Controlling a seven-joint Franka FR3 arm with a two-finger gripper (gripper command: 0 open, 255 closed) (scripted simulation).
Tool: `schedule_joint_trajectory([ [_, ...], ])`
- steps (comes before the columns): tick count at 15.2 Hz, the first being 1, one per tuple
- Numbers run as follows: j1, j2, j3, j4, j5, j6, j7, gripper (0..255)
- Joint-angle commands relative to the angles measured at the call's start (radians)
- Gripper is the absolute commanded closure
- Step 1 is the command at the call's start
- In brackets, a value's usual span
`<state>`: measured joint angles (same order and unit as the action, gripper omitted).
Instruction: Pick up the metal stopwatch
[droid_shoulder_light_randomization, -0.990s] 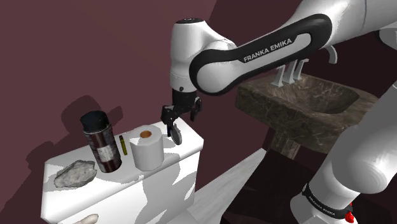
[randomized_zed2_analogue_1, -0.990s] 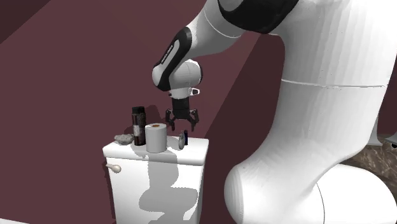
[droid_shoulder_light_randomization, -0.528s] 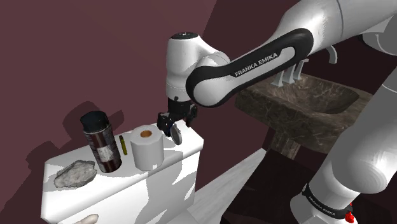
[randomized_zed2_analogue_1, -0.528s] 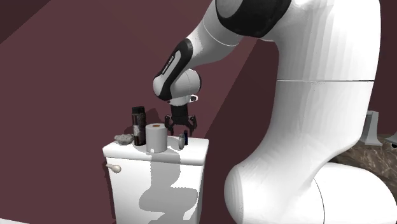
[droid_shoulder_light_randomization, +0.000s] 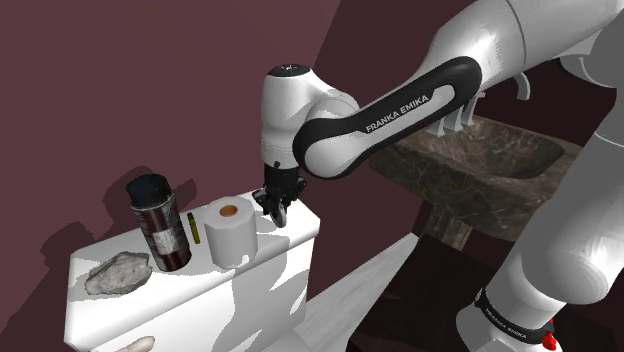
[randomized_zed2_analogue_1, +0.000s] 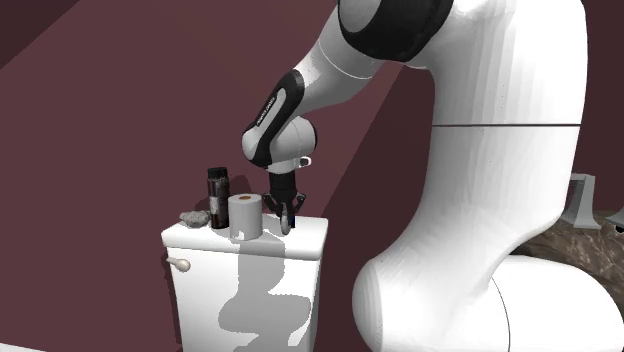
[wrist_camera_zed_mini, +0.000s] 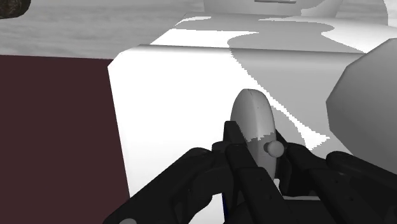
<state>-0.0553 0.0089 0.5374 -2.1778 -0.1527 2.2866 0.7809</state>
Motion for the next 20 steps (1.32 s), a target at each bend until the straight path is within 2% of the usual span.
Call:
schedule_joint_trajectory([
  [1,0.000,0.003,0.001,-0.003,0.000,0.000,0.000,255],
  [5,0.002,-0.005,0.002,0.002,0.007,-0.011,-0.003,255],
  [20,0.000,-0.089,-0.006,0.126,0.075,-0.203,-0.065,255],
])
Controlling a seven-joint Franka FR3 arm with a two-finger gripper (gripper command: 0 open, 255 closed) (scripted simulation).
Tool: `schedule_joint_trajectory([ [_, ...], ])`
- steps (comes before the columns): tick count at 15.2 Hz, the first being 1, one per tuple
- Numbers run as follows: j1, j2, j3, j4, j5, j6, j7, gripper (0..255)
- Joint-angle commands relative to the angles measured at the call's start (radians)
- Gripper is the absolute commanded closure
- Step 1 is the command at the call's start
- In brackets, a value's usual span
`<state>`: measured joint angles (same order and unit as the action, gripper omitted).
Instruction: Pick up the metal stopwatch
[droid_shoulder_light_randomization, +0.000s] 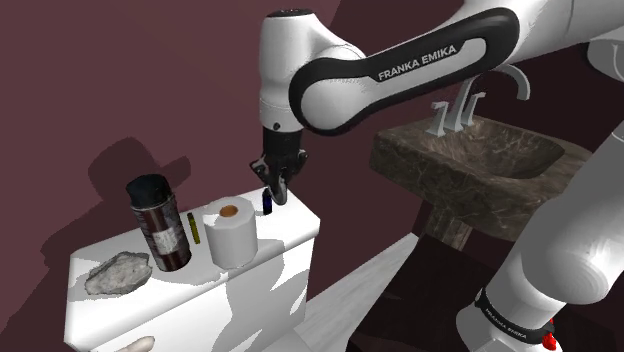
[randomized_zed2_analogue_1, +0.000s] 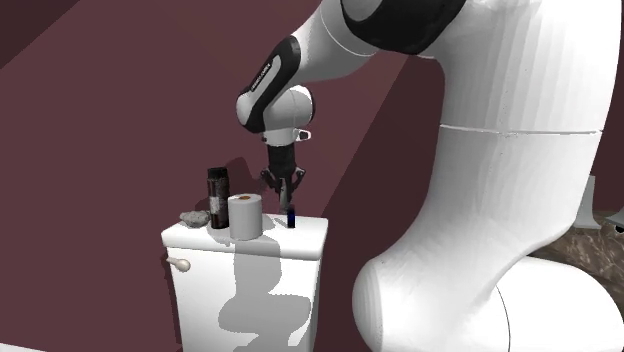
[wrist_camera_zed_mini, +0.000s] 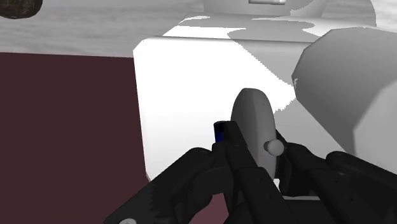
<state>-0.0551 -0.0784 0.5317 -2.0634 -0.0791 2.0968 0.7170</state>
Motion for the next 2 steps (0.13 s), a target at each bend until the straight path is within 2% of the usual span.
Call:
schedule_joint_trajectory([
  [1,0.000,-0.002,0.000,0.013,0.002,-0.015,-0.002,255],
  [2,0.000,-0.002,0.000,0.013,0.002,-0.015,-0.002,255],
])
